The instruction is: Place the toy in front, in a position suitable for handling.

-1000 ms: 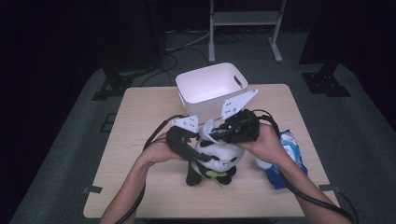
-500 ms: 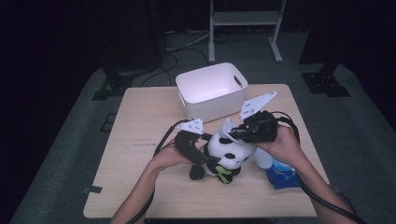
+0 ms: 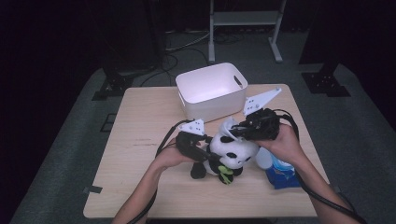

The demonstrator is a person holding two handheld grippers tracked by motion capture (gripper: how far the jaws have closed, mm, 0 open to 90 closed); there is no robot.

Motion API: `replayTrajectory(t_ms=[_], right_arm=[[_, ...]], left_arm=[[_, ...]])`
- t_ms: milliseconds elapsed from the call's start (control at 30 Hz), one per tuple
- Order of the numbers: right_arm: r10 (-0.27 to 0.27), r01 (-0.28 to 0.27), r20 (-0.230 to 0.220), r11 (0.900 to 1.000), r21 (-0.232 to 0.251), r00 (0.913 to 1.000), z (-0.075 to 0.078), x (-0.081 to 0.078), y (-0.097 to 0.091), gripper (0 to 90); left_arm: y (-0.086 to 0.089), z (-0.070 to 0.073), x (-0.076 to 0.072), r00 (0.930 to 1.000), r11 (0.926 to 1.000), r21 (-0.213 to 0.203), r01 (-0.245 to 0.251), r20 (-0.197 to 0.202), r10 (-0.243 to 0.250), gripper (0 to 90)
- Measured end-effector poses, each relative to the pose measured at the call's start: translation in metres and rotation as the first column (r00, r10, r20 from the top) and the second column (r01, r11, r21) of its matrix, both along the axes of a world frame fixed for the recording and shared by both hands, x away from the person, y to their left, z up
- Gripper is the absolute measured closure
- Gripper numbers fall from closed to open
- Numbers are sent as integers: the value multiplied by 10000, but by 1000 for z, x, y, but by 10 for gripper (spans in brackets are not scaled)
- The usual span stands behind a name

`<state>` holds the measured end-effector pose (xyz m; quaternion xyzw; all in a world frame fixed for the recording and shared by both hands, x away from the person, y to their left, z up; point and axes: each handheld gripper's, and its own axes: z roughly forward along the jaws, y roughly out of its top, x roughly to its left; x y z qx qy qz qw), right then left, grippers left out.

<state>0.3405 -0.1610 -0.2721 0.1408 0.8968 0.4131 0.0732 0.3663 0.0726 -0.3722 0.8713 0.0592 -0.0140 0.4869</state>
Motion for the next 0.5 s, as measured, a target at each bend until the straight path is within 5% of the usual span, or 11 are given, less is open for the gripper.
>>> replayTrajectory(t_ms=[233, 500], right_arm=[[356, -324, 228, 9909, -1303, 9991, -6, 0, 26, 848], [-85, 79, -49, 9936, -1125, 10000, -17, 4, 6, 849]], left_arm=[[-5, -5, 2, 10000, 10000, -5, -28, -89, 28, 348], [-5, -9, 3, 9994, 9994, -130, -309, -137, 307, 209]])
